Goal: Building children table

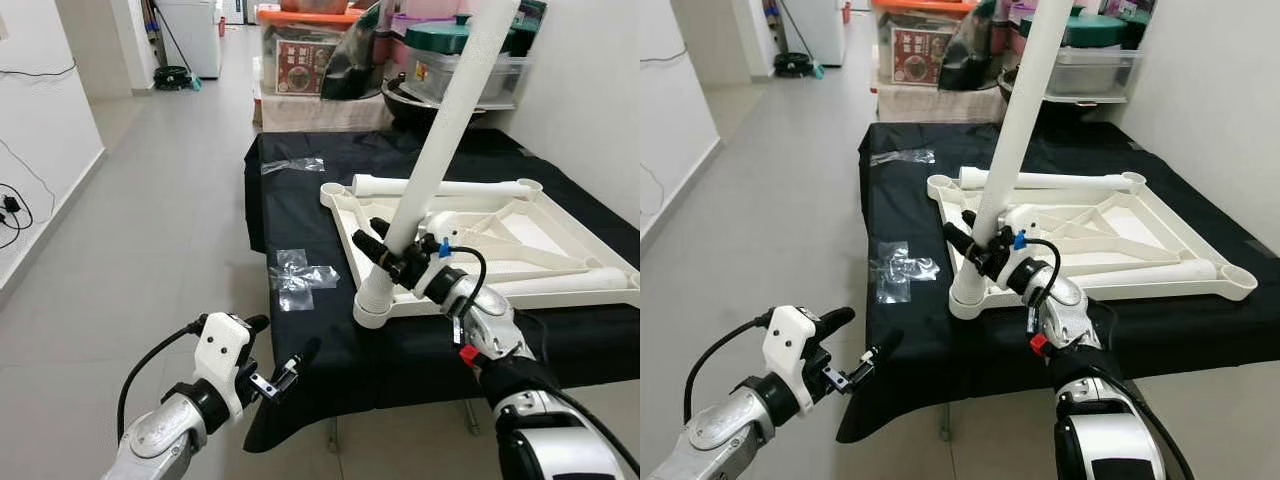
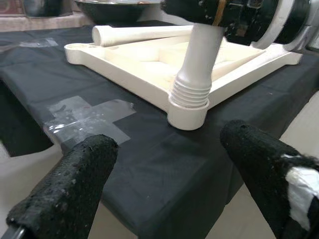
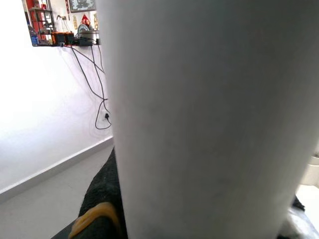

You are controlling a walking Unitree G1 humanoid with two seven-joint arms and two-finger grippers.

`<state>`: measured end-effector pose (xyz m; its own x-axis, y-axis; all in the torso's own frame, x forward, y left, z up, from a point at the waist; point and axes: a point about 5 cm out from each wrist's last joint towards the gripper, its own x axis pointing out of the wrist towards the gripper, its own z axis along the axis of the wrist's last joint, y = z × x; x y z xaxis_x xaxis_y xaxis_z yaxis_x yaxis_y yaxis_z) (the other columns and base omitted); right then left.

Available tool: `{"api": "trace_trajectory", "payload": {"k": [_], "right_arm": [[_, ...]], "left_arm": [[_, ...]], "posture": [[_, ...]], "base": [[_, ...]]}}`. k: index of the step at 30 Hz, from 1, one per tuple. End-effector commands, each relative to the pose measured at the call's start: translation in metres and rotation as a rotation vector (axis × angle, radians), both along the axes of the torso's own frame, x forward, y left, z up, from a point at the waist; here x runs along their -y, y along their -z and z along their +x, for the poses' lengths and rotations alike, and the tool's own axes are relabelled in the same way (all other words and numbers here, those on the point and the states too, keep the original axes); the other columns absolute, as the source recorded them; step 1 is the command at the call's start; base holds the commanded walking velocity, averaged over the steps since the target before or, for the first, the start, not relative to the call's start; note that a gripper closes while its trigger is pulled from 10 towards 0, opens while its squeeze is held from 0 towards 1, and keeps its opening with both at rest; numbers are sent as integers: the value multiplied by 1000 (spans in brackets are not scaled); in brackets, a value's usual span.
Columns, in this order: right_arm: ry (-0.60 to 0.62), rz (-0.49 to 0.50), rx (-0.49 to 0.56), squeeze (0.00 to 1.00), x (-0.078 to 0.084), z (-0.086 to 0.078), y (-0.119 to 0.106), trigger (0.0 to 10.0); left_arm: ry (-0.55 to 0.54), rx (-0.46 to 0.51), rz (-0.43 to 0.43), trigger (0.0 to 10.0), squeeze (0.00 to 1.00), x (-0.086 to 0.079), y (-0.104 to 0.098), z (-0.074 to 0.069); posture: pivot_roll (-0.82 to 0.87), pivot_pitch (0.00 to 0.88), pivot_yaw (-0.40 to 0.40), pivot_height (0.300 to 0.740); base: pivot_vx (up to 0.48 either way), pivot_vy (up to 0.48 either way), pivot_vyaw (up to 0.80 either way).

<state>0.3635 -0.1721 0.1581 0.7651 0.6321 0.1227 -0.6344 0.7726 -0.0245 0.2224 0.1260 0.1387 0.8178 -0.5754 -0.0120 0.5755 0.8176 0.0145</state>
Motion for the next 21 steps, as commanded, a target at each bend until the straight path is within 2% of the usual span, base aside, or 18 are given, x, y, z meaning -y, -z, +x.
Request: {"api": "trace_trajectory", "payload": {"k": [1,12,14,16,21], "right_arm": [[6,-30,-119,0,5,-8,28,10000],[-33,-34,-130,0,-3,-8,28,10000],[-168,-68,-118,0,-21,-10,22,10000],[-243,-90,-112,0,-30,-11,19,10000],[-256,-95,-110,0,-31,-12,18,10000]], "left_arm": [[1,-28,-1,10000,0,1,5,0],[2,-25,-6,10000,0,3,3,2],[1,-25,-8,10000,0,2,2,2],[0,-25,-9,10000,0,2,2,2],[-1,-25,-9,10000,0,3,2,2]], "posture": [[55,0,-70,740],[62,0,-76,740],[67,0,-85,740],[67,0,-85,740],[70,0,-88,740]], "base": [[0,0,0],[0,0,0],[0,0,0],[0,0,0],[0,0,0]]}}
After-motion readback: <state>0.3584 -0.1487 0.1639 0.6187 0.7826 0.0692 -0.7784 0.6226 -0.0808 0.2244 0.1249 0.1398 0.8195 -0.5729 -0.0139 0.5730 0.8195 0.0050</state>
